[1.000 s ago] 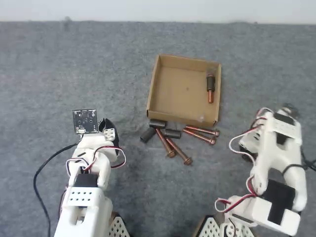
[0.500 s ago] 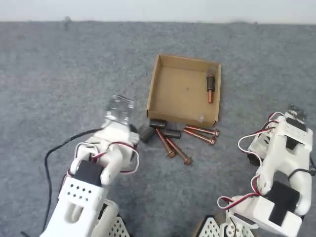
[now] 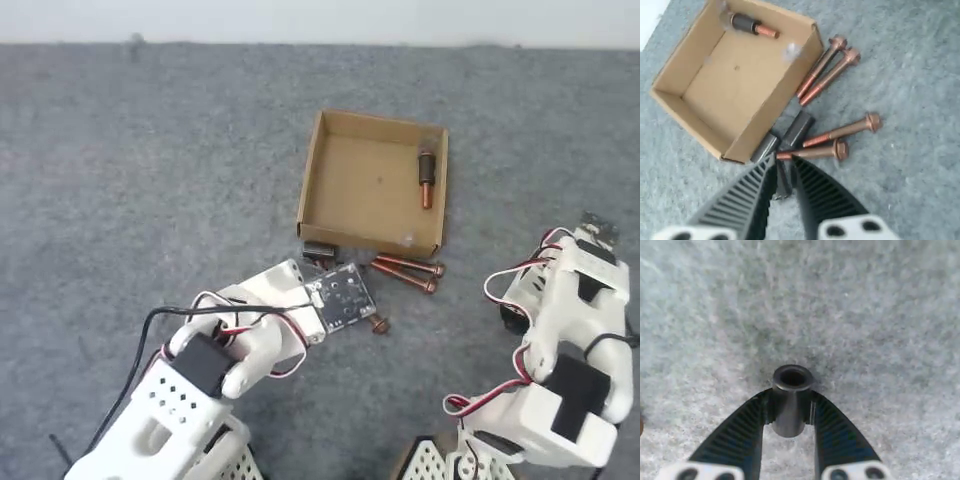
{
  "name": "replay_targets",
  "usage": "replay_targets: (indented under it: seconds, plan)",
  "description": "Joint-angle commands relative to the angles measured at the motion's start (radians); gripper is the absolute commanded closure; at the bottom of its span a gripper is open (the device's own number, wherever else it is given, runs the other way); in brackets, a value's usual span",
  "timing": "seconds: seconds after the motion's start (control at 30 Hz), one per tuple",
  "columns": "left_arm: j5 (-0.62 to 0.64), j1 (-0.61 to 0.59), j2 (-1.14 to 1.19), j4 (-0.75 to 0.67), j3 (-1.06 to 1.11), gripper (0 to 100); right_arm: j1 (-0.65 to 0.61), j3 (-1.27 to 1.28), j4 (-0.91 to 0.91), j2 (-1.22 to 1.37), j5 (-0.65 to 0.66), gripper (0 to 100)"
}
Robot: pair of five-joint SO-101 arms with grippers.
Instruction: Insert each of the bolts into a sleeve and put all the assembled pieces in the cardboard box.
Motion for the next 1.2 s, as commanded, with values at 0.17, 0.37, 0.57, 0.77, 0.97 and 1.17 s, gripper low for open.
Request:
replay_targets:
  seconds: [0.17, 0.37, 0.57, 0.77, 0.97, 1.17]
  plan:
    - [-0.018, 0.015, 0.310, -0.034, -0.222, 87, 0.016, -0.021, -0.007, -0.013, 0.018, 99.2]
    - [-0.049, 0.025, 0.578, -0.031, -0.375, 87, 0.016, -0.023, -0.007, -0.013, 0.018, 99.2]
    - [-0.100, 0.072, 0.729, -0.031, -0.404, 87, 0.016, -0.023, -0.008, -0.013, 0.018, 99.2]
    - [-0.368, 0.087, 0.706, 0.112, -0.412, 87, 0.015, -0.023, -0.008, -0.013, 0.018, 99.2]
    - [-0.488, 0.107, 0.735, 0.051, -0.414, 87, 0.015, -0.023, -0.008, -0.013, 0.018, 99.2]
    - [-0.491, 0.164, 0.905, 0.002, -0.509, 87, 0.015, -0.023, -0.008, -0.013, 0.020, 99.2]
